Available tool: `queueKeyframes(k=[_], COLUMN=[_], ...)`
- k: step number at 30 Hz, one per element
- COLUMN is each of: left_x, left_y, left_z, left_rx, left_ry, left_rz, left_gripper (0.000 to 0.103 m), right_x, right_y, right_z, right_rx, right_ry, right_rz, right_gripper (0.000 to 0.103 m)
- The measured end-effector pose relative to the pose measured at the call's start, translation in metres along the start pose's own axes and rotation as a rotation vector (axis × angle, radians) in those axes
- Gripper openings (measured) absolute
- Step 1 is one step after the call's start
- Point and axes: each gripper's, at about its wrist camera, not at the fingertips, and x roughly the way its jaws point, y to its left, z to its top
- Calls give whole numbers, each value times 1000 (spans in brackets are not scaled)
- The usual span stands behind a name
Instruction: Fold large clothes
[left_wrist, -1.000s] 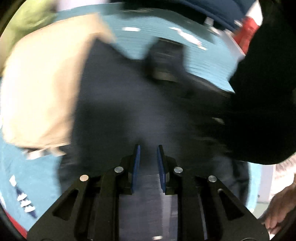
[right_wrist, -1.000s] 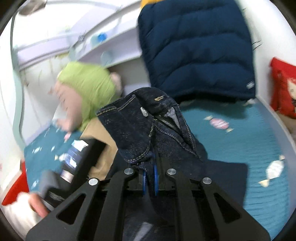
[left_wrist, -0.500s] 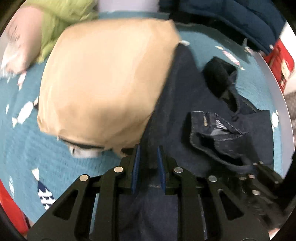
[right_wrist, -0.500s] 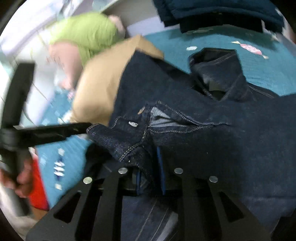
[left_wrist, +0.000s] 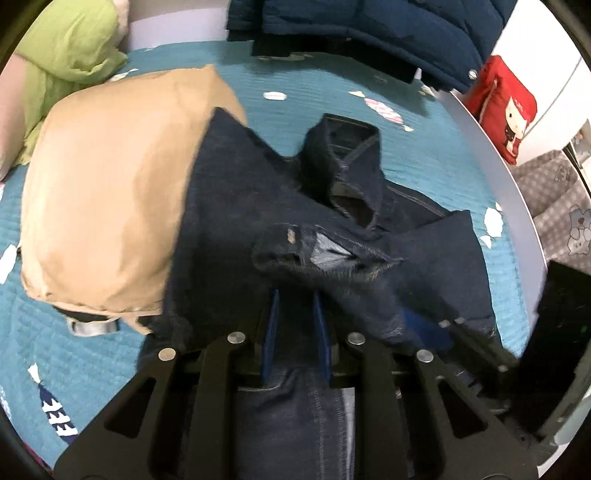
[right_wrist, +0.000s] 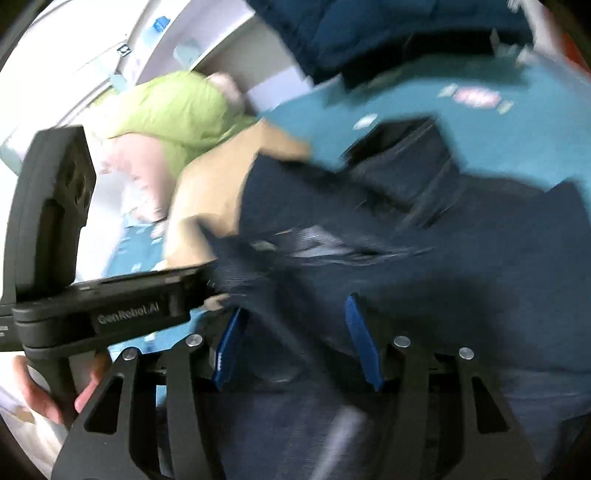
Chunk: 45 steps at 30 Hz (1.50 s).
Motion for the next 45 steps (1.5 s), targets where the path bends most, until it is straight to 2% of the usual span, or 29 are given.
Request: queueKeyframes(k=[4, 6, 8, 9, 11, 12, 13, 14, 16, 17, 18, 20, 21, 22, 24, 25, 27, 29, 31, 34, 36, 38, 40, 41, 42, 43, 44, 45], left_x=[-10, -15, -21, -21, -7, 5, 17, 38, 74, 92, 105, 105, 98, 92, 87, 93, 114, 114, 99, 70, 59, 63, 84, 96, 117, 130, 140, 143], left_y=[20, 24, 19, 10, -9, -19, -25, -33, -41, -42, -39, -32, -27, -22, -6, -1, 3, -2, -13, -24, -26, -28, -25, -15, -6, 2, 10, 17], left_z=[2, 6, 8, 10, 9, 7, 4, -1, -12, -18, -23, -25, -21, -19, -12, -11, -11, -11, -8, 3, 17, 27, 37, 37, 39, 41, 42, 43], left_rx=[-43, -53, -45, -14, 37, 44, 43, 38, 42, 45, 37, 32, 32, 30, -14, -35, -54, -49, 0, 57, 56, 46, 24, 7, -23, -52, -82, -121], left_ry=[-22, -36, -63, -78, -69, -35, -3, 43, 111, 143, 139, 128, 129, 122, 127, 141, 161, 150, 150, 75, 22, 12, 38, 52, 74, 77, 91, 104], left_rz=[32, 11, -31, -63, -108, -140, -173, -205, -146, -104, -87, -77, -30, -11, -59, -75, -88, -60, -22, -38, -59, -51, -27, 6, 29, 53, 59, 24], left_gripper=[20, 20, 20, 20, 20, 20, 20, 20, 19, 16, 15, 2, 3, 3, 3, 3, 4, 3, 3, 3, 3, 3, 3, 2, 2, 3, 3, 3], right_x=[-22, -47, -70, -78, -84, -80, -74, -67, -42, -34, -31, -46, -57, -71, -85, -86, -77, -89, -102, -121, -115, -98, -75, -60, -45, -35, -28, -37], right_y=[15, 11, 1, -6, -22, -33, -40, -49, -68, -78, -87, -101, -100, -96, -102, -118, -156, -157, -140, -111, -105, -107, -116, -124, -138, -150, -170, -177], right_z=[0, 7, 9, 12, 16, 14, 11, 5, -11, -19, -27, -36, -36, -35, -34, -37, -48, -48, -40, -15, 4, 24, 45, 52, 54, 54, 51, 49], right_rx=[-28, -13, 33, 49, 62, 91, 115, 140, 169, 185, 207, 291, 307, 280, 259, 297, 405, 461, 436, 339, 293, 275, 274, 261, 236, 225, 260, 312], right_ry=[-52, -100, -170, -203, -204, -176, -152, -122, -25, 10, 21, -4, -13, -35, -61, -53, -41, -64, -92, -183, -195, -178, -149, -128, -72, -25, 11, -22], right_rz=[35, 31, -48, -102, -251, -296, -285, -270, -334, -370, -374, -302, -341, -443, -575, -604, -485, -443, -495, -454, -448, -460, -458, -515, -651, -748, -736, -676], right_gripper=[52, 56, 66, 68, 66, 49, 29, 23, 16, 9, 0, 0, 0, 0, 0, 0, 0, 0, 4, 4, 4, 4, 3, 3, 0, 0, 0, 0])
